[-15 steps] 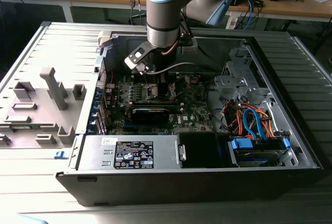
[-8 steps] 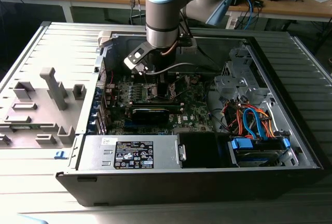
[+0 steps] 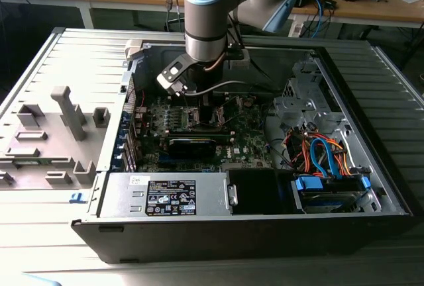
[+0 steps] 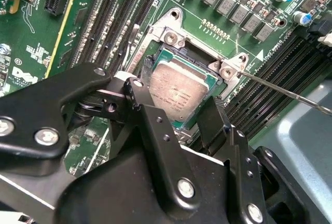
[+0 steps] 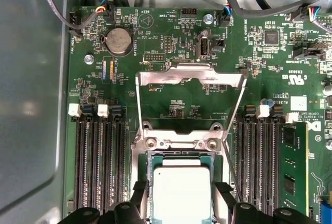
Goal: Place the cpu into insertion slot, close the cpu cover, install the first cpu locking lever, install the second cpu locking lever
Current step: 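Place the cpu into insertion slot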
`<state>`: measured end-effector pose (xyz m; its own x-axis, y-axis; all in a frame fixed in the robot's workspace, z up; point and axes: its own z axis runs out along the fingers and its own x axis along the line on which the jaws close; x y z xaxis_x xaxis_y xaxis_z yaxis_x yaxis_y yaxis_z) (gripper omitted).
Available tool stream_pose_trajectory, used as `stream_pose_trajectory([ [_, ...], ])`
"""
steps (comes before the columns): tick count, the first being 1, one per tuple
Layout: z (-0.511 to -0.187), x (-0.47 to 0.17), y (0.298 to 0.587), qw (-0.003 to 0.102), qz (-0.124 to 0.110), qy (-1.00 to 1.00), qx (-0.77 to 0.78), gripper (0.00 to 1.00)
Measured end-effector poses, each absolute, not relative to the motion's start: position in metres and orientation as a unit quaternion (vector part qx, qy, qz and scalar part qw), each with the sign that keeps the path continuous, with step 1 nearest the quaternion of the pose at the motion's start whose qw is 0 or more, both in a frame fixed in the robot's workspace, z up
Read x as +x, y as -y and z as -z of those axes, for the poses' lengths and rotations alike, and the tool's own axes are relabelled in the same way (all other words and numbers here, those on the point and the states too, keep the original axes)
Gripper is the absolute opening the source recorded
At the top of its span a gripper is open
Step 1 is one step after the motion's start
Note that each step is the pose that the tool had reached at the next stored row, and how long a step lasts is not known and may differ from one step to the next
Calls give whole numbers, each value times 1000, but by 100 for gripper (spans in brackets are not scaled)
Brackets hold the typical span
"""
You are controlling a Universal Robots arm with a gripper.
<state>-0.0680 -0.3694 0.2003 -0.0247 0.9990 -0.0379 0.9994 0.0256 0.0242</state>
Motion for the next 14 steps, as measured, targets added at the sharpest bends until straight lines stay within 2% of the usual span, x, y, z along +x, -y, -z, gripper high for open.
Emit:
stream_pose_trajectory([
  [11, -201, -68, 368, 22, 5, -716, 698, 62],
  [14, -211, -68, 368, 22, 5, -716, 698, 62],
])
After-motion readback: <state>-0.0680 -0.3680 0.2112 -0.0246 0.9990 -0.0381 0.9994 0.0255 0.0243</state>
